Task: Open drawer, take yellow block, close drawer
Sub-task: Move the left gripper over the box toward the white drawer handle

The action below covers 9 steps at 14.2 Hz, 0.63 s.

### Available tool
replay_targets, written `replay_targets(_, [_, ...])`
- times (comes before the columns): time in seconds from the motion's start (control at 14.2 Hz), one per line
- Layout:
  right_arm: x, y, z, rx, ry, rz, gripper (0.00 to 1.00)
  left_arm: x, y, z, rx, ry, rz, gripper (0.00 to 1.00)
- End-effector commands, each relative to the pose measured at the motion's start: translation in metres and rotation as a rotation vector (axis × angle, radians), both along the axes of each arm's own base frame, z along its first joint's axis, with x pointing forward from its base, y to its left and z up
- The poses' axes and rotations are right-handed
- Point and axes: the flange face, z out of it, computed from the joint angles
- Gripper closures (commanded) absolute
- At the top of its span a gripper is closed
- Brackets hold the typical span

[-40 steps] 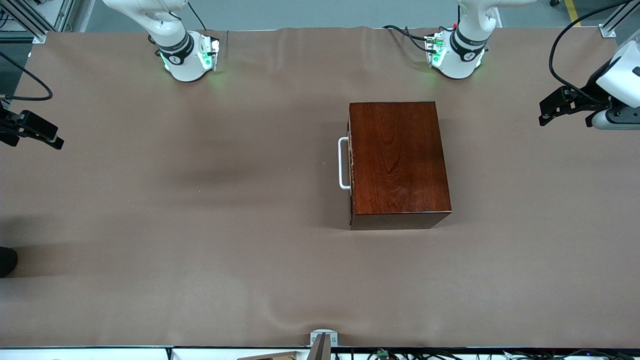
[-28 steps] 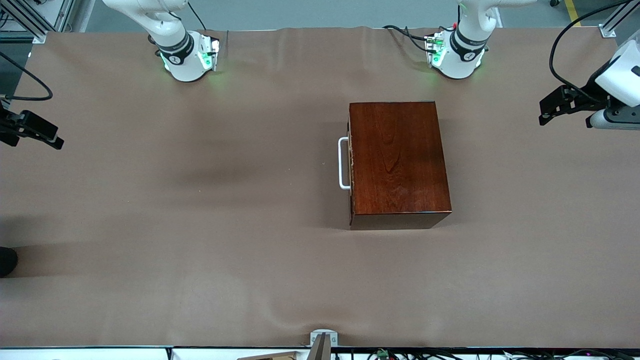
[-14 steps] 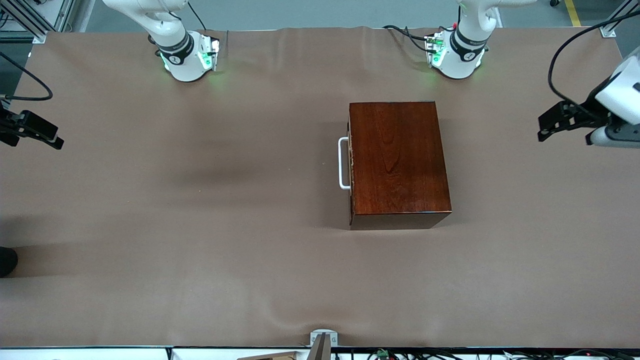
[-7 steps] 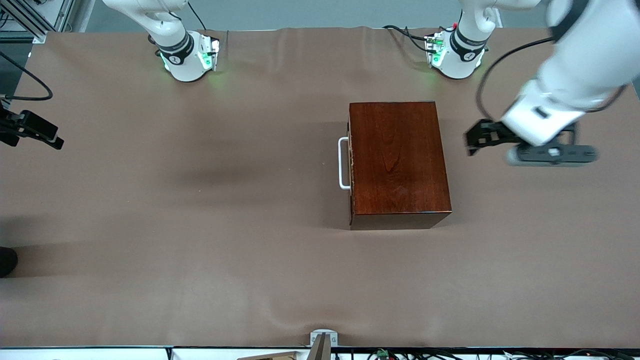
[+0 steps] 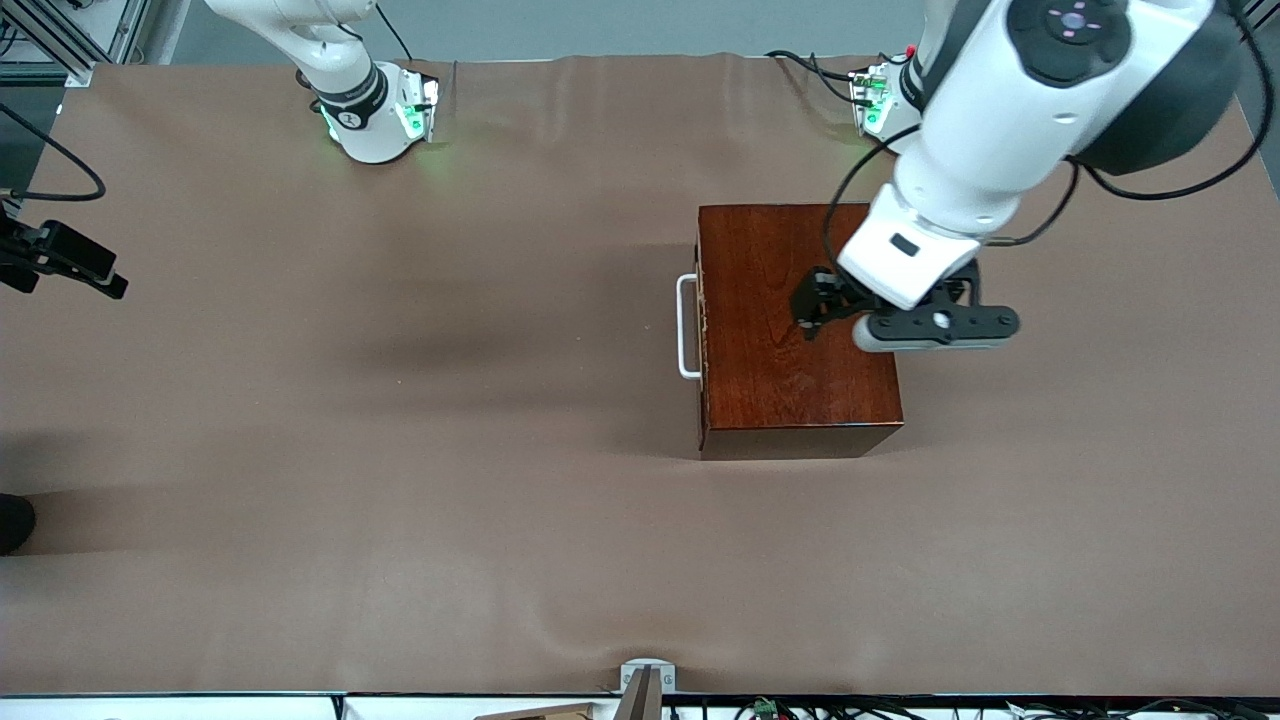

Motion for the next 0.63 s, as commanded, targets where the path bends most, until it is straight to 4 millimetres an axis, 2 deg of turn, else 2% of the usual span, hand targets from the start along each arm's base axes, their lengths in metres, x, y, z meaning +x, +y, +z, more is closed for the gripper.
replay_targets(0.0, [-0.002,-0.001,0.004,-0.01,-0.007,-0.006,0.0,-0.007,-0.012,0.003,0.001,-0.004,0.019,0.0])
replay_targets(0.28, [-0.002,0.0,0.004,-0.008,-0.006,-0.003,0.0,-0.011,-0.002,0.002,-0.005,0.022,0.055,0.0])
replay_targets(0.42, [-0.002,0.001,0.004,-0.01,-0.005,-0.002,0.0,-0.006,0.012,0.0,-0.049,0.058,0.159,0.0])
replay_targets(0.49, [-0.002,0.0,0.004,-0.01,-0.005,-0.003,0.0,-0.001,0.014,-0.005,-0.07,0.077,0.212,0.0])
replay_targets(0.56, [-0.002,0.001,0.004,-0.01,-0.007,-0.003,0.0,-0.002,0.005,-0.017,-0.049,0.092,0.207,0.0])
